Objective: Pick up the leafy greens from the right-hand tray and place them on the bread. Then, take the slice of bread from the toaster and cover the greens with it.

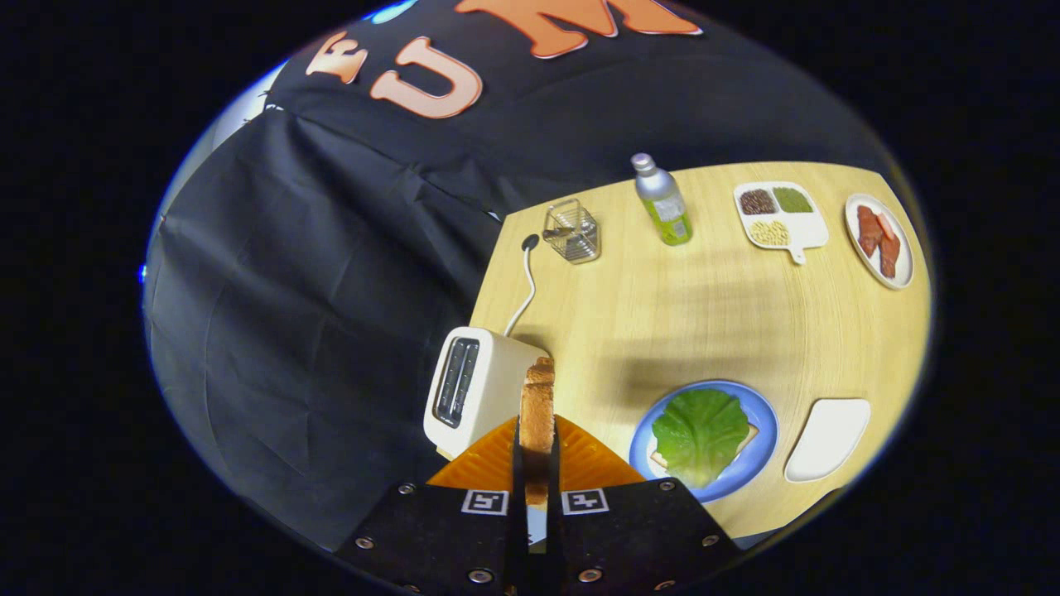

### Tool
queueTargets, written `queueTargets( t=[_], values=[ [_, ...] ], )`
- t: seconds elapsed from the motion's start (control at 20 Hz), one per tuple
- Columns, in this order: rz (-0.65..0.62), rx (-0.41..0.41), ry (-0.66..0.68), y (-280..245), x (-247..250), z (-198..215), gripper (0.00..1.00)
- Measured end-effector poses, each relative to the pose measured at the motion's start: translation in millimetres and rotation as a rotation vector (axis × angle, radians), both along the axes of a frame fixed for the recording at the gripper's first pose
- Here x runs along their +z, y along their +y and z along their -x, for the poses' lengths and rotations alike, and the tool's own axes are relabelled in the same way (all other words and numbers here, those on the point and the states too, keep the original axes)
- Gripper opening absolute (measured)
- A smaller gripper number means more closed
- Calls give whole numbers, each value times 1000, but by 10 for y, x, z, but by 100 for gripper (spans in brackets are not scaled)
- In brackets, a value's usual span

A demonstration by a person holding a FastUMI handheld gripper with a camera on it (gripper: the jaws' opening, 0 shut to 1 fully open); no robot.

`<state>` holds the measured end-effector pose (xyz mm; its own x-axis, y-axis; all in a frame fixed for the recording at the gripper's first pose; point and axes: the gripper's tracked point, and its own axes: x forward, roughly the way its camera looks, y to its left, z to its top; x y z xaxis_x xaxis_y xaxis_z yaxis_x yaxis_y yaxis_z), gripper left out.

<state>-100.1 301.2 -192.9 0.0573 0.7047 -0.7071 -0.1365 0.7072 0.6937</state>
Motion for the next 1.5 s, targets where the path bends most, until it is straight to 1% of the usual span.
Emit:
queueTargets(
  t=[0.05, 0.15, 0.2, 0.3, 0.55, 0.8, 1.0, 1.2, 1.25, 1.35, 1.5],
  values=[
    [1, -5, 12, -152, -40, 6, 9],
    [10, -13, 40, -285, -225, 102, 9],
    [14, -21, 54, -252, -334, 182, 9],
    [21, -43, 81, -418, -496, 209, 9],
    [69, -69, 129, -595, -914, 346, 9],
    [110, -136, 151, -744, -1274, 411, 9],
    [105, -216, 170, -825, -1498, 424, 9],
    [153, -258, 195, -1023, -1730, 531, 9],
    [168, -262, 205, -1066, -1790, 555, 10],
    [207, -256, 199, -1152, -1869, 596, 14],
    [265, -230, 163, -1227, -1972, 609, 27]
  ],
)
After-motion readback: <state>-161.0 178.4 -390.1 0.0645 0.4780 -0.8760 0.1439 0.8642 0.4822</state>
